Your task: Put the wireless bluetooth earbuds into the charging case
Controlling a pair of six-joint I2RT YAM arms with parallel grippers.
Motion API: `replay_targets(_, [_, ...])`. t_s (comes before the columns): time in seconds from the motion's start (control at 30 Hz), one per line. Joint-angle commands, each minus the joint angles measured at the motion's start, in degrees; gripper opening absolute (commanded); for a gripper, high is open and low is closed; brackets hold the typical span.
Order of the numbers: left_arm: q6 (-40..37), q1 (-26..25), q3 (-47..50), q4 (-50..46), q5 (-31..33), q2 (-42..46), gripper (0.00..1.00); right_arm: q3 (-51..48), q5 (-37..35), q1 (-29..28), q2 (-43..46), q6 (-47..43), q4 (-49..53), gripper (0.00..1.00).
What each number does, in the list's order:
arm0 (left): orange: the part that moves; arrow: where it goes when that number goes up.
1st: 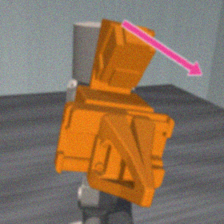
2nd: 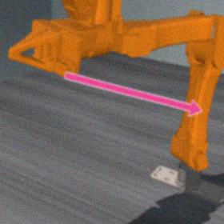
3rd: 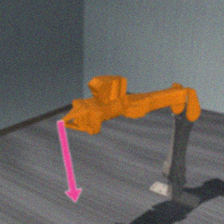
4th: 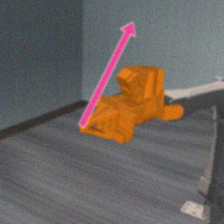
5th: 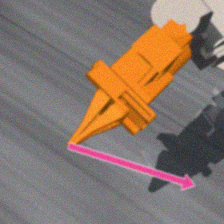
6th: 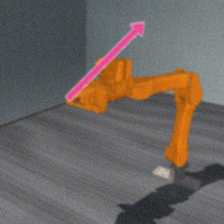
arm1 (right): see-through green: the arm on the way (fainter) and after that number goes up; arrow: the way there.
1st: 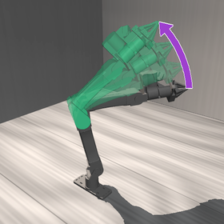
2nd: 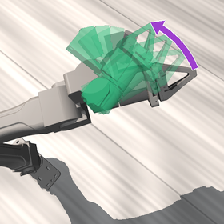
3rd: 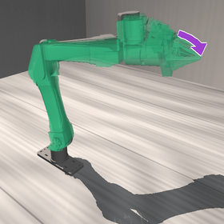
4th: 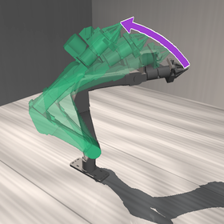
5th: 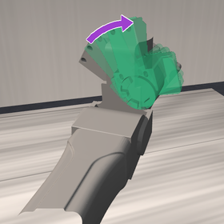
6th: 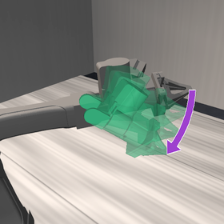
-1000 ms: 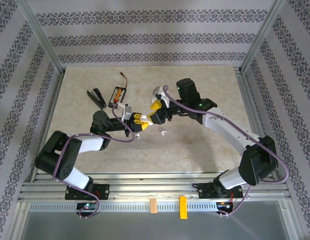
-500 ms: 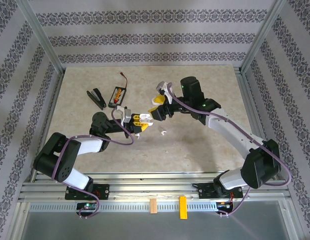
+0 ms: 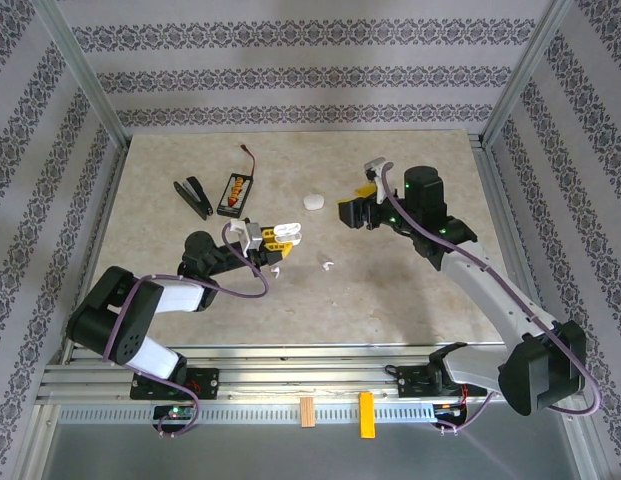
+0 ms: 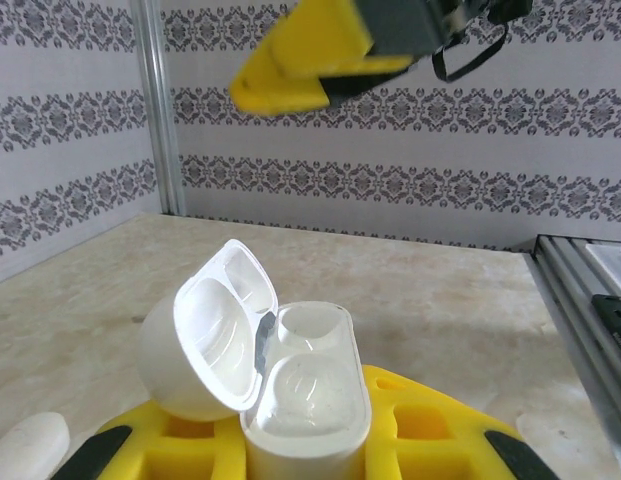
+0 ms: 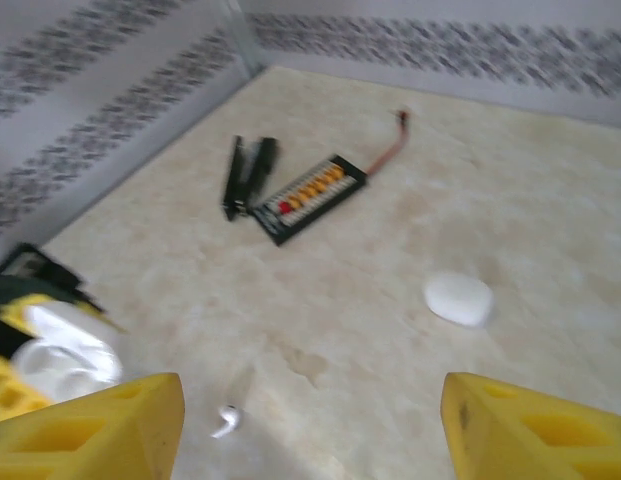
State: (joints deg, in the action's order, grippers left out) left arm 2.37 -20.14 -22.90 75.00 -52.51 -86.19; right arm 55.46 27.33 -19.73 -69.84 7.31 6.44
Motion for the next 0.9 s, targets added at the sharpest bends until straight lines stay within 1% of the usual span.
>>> replay_targets(0.0, [-2.37, 0.28, 0.89, 0.48, 1.16, 2.49, 0.0, -0.82, -4.09, 0.78, -2.07, 1.9, 4.18, 0.67])
replay_targets(0.17, [-3.11, 0.28, 1.85, -1.77, 1.7, 5.59, 0.0, 0.43, -8.71, 0.14, -7.59, 2.15, 7.96, 0.65])
replay_targets(0.23, [-3.5, 0.28, 2.06, -3.45, 1.57, 7.12, 0.0, 1.28, -9.18, -0.37, -10.17, 2.16, 8.59, 0.63])
replay_targets(0.43, [-4.9, 0.28, 3.13, -7.34, 3.21, 11.7, 0.01, 5.15, -6.59, -4.14, -20.25, 4.71, 8.37, 0.57])
replay_targets(0.57, [-5.6, 0.23, 3.47, -10.1, 4.26, 14.12, 0.01, 9.11, -6.32, -7.34, -27.0, 5.05, 11.03, 0.5])
replay_targets(0.7, [-4.93, 0.23, 3.58, -9.72, 4.49, 15.69, 0.01, 11.89, -2.23, -10.54, -33.01, 8.51, 9.58, 0.49])
replay_targets(0.87, [-3.85, 0.28, 3.82, -8.79, 5.08, 17.6, 0.01, 16.26, 3.07, -14.23, -40.27, 14.51, 6.83, 0.45])
